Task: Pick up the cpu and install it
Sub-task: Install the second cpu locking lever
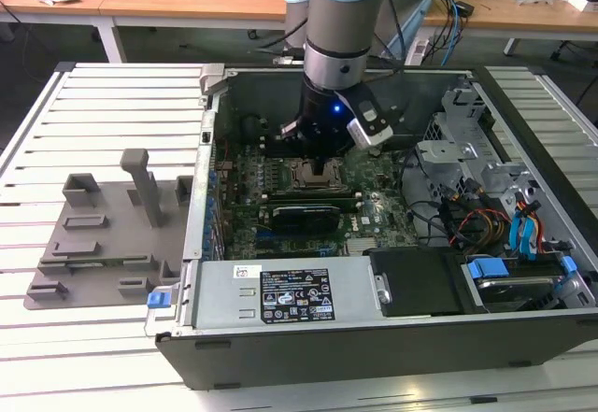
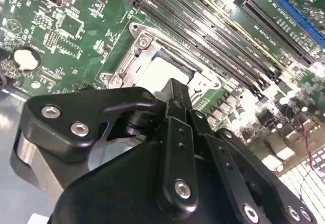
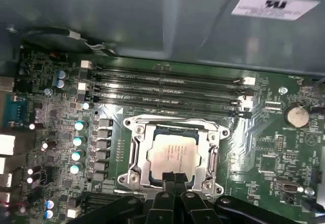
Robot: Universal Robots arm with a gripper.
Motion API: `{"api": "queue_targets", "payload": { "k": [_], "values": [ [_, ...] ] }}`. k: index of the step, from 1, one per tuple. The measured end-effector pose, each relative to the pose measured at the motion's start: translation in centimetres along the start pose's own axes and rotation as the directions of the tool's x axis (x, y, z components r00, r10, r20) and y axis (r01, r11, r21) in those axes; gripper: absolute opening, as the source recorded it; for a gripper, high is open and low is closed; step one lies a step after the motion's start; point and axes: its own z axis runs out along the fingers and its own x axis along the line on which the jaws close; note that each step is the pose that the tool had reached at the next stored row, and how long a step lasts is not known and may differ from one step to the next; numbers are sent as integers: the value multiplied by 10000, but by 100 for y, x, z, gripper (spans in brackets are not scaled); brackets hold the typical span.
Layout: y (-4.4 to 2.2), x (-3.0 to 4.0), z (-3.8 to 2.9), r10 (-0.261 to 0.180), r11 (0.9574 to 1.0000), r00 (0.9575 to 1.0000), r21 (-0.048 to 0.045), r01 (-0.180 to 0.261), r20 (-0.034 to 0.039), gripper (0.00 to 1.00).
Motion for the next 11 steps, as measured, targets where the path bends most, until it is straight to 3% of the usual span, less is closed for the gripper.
{"api": "queue_targets", "payload": {
  "k": [1,11],
  "values": [
    [18,1,-195,1,10000,10000,54,-1,-6,11],
    [19,1,-202,1,10000,10000,51,-1,-5,11]
  ]
}}
